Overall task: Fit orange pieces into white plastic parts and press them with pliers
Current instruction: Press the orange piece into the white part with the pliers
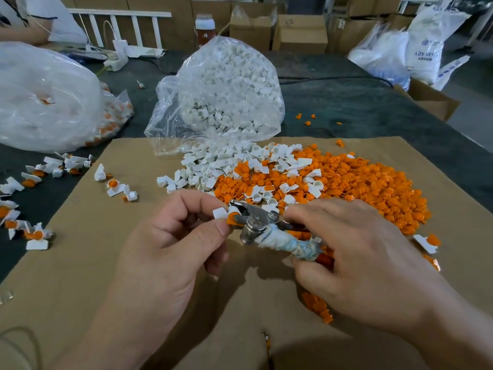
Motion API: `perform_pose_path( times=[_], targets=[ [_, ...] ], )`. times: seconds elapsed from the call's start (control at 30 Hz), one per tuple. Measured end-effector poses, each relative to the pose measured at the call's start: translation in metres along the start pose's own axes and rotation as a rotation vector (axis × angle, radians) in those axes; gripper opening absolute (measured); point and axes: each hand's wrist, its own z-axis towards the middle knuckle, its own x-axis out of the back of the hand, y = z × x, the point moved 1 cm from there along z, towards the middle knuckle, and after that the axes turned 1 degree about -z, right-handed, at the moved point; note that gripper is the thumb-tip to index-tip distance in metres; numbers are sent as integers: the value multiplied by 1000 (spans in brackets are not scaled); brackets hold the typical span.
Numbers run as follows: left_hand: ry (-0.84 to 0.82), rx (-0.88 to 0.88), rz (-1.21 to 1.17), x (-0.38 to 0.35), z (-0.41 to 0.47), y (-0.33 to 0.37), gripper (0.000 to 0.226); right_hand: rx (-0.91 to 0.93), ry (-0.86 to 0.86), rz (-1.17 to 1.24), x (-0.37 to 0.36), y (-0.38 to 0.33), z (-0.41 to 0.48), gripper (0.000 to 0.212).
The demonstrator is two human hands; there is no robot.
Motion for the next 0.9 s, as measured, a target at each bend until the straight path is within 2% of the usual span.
perform_pose_path(
  times=[0.2, 0.8, 0.9],
  targets=[
    [15, 1, 83, -1, -1, 2, 8, -2, -65, -31, -1, 1, 2, 44],
    [27, 17, 48, -2, -4, 7, 11, 0, 78, -46, -11, -4, 1, 35],
    [91, 25, 64, -1, -3, 6, 10, 3, 50, -16, -14, -1, 3, 45]
  ],
)
